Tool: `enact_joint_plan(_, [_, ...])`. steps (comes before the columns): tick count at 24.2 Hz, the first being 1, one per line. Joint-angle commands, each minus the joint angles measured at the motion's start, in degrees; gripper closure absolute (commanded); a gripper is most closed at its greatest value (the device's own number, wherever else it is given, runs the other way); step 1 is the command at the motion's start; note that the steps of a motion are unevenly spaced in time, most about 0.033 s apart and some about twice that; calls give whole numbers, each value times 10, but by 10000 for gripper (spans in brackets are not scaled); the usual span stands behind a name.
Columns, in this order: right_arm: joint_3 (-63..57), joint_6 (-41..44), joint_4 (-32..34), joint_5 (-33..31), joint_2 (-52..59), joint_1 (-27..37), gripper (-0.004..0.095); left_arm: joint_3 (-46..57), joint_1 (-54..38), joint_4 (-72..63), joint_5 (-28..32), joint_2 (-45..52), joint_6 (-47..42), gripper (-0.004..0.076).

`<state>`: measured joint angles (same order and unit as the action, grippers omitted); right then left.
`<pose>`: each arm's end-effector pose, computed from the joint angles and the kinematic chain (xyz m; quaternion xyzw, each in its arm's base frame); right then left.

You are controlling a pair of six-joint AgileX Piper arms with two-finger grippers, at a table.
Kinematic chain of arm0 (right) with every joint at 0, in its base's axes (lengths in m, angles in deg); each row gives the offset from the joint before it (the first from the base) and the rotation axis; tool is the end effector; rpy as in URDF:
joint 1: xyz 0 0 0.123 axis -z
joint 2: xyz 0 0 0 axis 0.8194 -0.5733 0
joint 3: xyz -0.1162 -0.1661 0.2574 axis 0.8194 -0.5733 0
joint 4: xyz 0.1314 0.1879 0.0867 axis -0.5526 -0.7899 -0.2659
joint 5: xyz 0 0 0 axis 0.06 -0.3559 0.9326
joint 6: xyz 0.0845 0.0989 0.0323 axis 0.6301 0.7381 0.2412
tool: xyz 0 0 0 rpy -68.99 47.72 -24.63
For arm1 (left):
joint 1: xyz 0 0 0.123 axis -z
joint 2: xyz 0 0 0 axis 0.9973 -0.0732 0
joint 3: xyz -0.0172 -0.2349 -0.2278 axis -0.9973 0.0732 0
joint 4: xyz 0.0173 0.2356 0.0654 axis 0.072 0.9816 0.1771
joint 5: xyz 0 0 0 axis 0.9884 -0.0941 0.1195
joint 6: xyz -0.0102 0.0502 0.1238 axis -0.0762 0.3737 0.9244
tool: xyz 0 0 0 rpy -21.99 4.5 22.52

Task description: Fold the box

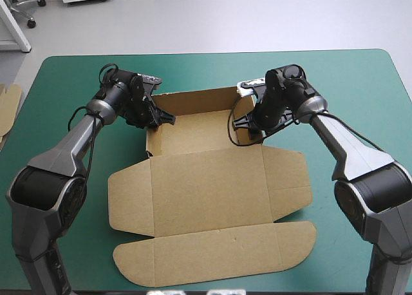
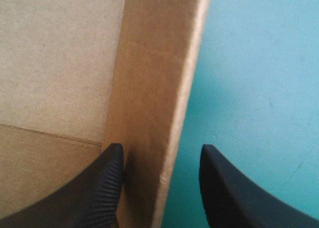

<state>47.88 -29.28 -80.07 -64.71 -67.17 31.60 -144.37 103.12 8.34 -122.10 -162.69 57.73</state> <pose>0.3999 0.1846 0.2873 -0.1558 0.9773 0.0723 0.1244 0.4242 -0.1293 0.2710 0.1339 0.9784 -0.0153 0.1570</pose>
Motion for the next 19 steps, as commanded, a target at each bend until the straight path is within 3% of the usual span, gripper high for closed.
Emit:
enact_joint_plan(1, [20,-6,4,-13,31,3,394,-34,-3,-4,24,38,0,409])
enact_joint_plan(11, [113,-7,19,-13,31,3,396,-55,-3,-1,35,39,6,409])
enact_joint_plan(16, [146,-10,25,-13,60,3,396,-107,-3,16,58,94,6,409])
enact_joint_plan(19, [148,-19,47,-13,96,3,398,-111,-3,16,38,127,6,409])
